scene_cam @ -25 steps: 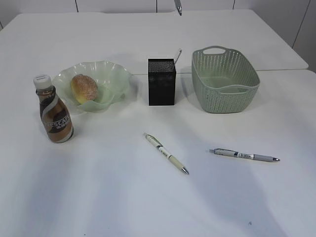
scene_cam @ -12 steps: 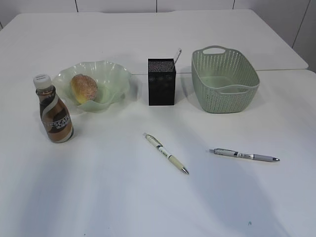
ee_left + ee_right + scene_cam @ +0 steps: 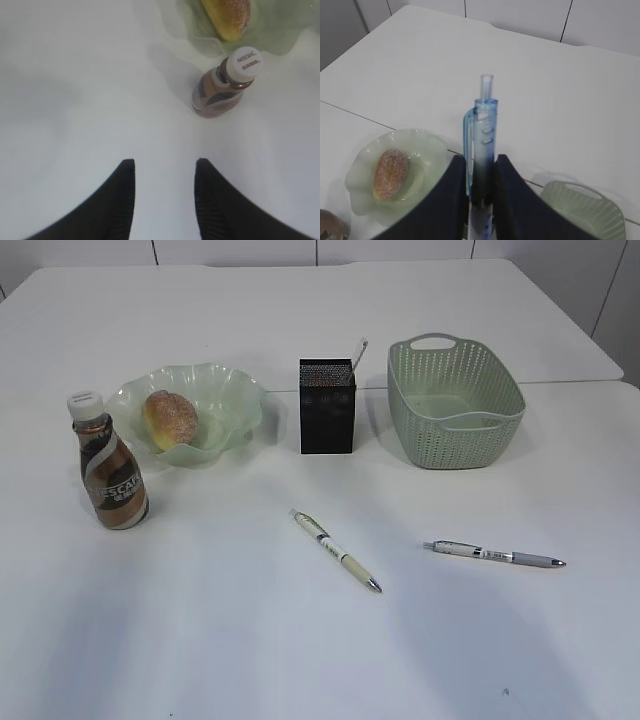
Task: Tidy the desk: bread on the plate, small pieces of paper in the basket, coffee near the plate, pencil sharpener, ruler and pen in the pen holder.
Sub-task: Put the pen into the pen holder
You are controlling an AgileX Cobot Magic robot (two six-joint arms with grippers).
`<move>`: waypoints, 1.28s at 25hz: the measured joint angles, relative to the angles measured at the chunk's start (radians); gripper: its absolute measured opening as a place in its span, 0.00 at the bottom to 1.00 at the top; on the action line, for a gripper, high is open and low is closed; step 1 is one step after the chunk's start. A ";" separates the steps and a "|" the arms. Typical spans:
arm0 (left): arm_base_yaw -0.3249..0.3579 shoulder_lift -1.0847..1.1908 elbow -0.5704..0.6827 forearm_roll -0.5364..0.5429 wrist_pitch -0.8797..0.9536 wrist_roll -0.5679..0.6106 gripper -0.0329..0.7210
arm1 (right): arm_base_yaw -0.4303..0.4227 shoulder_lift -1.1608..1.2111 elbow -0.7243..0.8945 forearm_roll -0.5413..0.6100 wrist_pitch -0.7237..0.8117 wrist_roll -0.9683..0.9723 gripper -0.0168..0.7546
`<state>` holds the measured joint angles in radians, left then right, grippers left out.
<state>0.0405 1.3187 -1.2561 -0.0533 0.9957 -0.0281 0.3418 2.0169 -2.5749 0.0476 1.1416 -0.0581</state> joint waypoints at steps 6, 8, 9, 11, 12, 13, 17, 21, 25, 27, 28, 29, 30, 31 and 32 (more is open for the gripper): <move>0.000 0.000 0.000 -0.002 -0.002 0.000 0.41 | 0.000 -0.012 0.151 -0.021 -0.143 0.000 0.19; 0.000 0.000 0.000 -0.002 -0.004 0.000 0.41 | 0.000 -0.012 0.181 -0.023 -0.174 0.000 0.19; 0.000 0.000 0.000 -0.002 -0.006 0.000 0.41 | 0.000 -0.012 0.213 -0.027 -0.217 0.000 0.19; 0.000 0.000 0.000 -0.004 -0.010 0.000 0.41 | 0.000 -0.012 0.243 -0.027 -0.260 0.000 0.19; 0.000 0.000 0.000 -0.004 -0.014 0.000 0.41 | 0.000 -0.012 0.264 -0.027 -0.288 0.000 0.19; 0.000 0.000 0.000 -0.004 -0.016 0.000 0.41 | 0.000 -0.012 0.288 -0.027 -0.317 0.000 0.19; 0.000 0.002 0.000 -0.004 -0.018 0.000 0.41 | 0.000 -0.012 0.369 -0.029 -0.409 0.000 0.19; 0.000 0.014 0.000 -0.004 -0.020 0.000 0.41 | 0.000 -0.012 0.433 -0.029 -0.477 0.000 0.19; 0.000 0.028 0.000 -0.004 -0.025 0.000 0.41 | 0.000 -0.012 0.567 -0.029 -0.644 -0.001 0.19; 0.000 0.034 0.000 -0.005 -0.030 0.000 0.41 | 0.000 -0.012 0.611 -0.029 -0.710 -0.001 0.19; 0.000 0.036 0.000 -0.005 -0.032 0.000 0.41 | 0.000 -0.012 0.637 -0.029 -0.747 -0.001 0.19; 0.000 0.036 0.000 -0.005 -0.038 0.000 0.41 | 0.000 -0.012 0.637 -0.029 -0.747 -0.001 0.19; 0.000 0.037 0.000 -0.005 -0.042 0.000 0.41 | 0.000 -0.012 0.687 -0.029 -0.828 -0.001 0.19; 0.000 0.037 0.000 -0.005 -0.042 0.000 0.41 | 0.000 -0.012 0.707 -0.031 -0.861 -0.001 0.19; 0.000 0.037 0.000 -0.005 -0.044 0.000 0.41 | 0.000 -0.012 0.734 -0.031 -0.906 -0.001 0.19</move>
<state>0.0405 1.3559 -1.2561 -0.0587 0.9520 -0.0281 0.3418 2.0053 -1.8413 0.0165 0.2358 -0.0588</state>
